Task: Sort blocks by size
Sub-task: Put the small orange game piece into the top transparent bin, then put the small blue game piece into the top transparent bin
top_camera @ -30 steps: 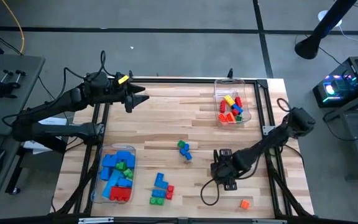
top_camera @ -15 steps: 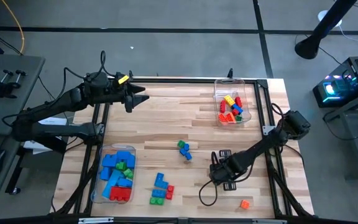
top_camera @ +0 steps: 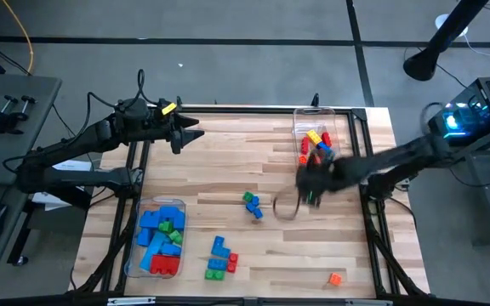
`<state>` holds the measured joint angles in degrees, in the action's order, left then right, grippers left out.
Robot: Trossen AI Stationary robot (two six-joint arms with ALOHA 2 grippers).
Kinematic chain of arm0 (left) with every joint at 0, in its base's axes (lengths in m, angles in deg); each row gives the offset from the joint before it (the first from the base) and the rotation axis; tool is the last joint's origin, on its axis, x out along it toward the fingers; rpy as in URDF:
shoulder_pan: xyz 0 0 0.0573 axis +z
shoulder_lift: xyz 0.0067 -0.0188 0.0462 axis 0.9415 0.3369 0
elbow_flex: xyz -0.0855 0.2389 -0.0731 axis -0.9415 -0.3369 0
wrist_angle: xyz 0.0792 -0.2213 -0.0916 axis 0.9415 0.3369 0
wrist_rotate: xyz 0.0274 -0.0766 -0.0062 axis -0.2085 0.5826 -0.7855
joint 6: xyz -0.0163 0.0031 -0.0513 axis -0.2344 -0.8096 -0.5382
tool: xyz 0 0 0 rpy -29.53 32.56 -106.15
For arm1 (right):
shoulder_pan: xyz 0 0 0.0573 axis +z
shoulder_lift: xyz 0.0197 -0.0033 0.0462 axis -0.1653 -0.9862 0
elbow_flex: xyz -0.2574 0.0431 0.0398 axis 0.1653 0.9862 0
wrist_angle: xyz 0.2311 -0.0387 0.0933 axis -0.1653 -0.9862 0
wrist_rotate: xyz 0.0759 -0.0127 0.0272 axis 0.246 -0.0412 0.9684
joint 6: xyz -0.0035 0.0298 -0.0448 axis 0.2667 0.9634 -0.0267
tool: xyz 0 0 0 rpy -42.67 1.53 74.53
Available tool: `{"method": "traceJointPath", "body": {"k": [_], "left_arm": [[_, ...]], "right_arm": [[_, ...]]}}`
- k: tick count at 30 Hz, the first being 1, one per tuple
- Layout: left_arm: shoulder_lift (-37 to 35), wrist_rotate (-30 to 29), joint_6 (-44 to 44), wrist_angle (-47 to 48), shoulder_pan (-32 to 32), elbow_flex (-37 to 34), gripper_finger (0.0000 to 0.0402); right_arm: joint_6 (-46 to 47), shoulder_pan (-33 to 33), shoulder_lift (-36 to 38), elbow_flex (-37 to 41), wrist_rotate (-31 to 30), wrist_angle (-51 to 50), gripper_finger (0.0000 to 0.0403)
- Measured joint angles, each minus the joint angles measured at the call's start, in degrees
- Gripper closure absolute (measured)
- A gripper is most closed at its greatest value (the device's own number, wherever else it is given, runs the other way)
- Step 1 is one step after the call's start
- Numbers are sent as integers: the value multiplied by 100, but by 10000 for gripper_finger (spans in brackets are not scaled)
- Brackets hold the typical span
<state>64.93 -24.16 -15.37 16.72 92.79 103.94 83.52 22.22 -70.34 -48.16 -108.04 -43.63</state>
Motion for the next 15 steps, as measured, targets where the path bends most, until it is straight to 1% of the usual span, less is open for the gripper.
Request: {"method": "traceJointPath", "body": {"k": [2,4,7,9,10,12,15], "left_arm": [[0,0,-2,1,0,0,108],[0,0,-11,1,0,0,108],[0,0,-17,-2,-2,0,108],[0,1,-57,-1,-1,0,108],[0,1,-79,-1,-1,0,108],[0,2,-118,0,0,0,108],[0,2,-125,-2,0,0,108]], "right_arm": [[154,-688,403,153,-61,-148,270],[272,-1430,671,387,21,-124,270],[804,-2468,829,765,51,109,270],[935,-3036,832,947,111,327,268],[897,-3265,822,1011,189,441,256],[811,-3645,786,1065,524,758,203],[639,-4060,762,1059,1461,1155,114]]}}
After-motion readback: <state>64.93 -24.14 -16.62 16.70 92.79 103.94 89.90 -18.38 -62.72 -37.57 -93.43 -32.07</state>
